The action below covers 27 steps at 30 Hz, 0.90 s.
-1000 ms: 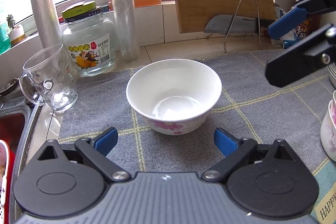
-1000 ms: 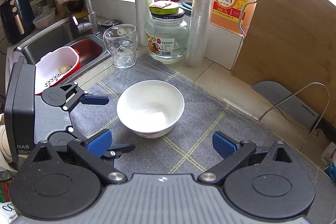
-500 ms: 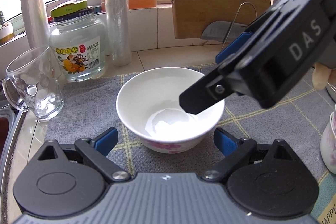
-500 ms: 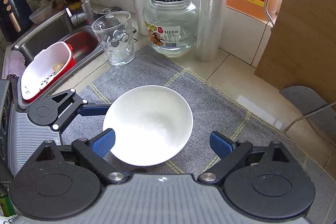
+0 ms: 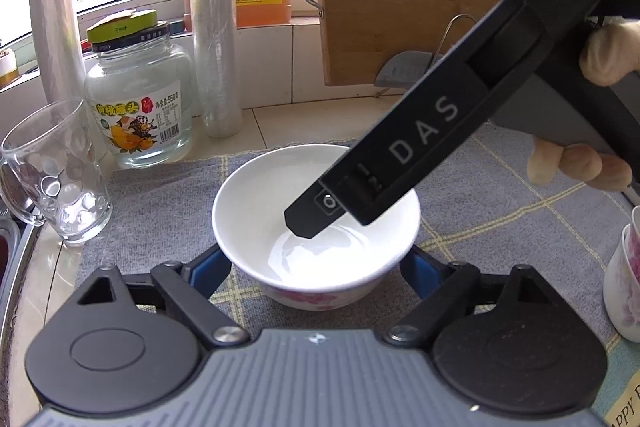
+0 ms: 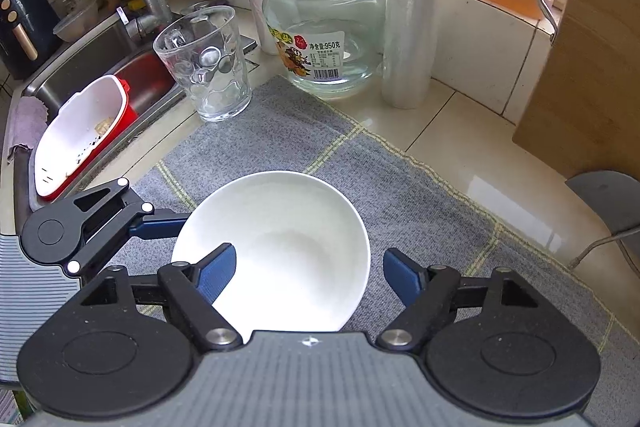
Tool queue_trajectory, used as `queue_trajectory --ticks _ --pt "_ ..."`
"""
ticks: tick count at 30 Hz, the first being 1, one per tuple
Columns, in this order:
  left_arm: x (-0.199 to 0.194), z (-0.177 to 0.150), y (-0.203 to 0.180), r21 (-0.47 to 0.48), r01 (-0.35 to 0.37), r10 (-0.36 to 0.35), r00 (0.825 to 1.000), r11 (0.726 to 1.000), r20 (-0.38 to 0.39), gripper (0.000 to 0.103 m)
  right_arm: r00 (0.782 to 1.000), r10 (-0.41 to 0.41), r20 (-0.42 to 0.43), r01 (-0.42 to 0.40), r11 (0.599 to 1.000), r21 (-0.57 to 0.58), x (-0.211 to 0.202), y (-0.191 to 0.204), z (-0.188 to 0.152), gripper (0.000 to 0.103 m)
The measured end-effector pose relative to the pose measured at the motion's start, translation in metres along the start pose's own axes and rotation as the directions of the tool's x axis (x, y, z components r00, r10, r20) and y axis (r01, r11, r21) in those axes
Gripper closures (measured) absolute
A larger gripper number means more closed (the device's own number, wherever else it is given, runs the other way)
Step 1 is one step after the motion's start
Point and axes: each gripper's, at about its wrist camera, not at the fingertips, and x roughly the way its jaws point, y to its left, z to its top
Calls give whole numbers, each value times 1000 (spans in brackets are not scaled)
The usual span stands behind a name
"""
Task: Organize plates and bowls
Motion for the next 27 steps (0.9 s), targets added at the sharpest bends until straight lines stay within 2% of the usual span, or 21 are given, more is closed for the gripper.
queue_trajectory --ticks 8,19,27 --pt "1 0 1 2 3 -3 1000 1000 0 13 999 35 -4 -35 999 12 7 -1 4 29" --pt "-4 4 -1 27 9 -9 1000 1000 -18 13 999 38 3 -38 999 25 -2 1 2 31" --pt "-23 12 -12 60 27 -25 999 998 -32 13 998 52 32 -53 998 34 -27 6 -9 30"
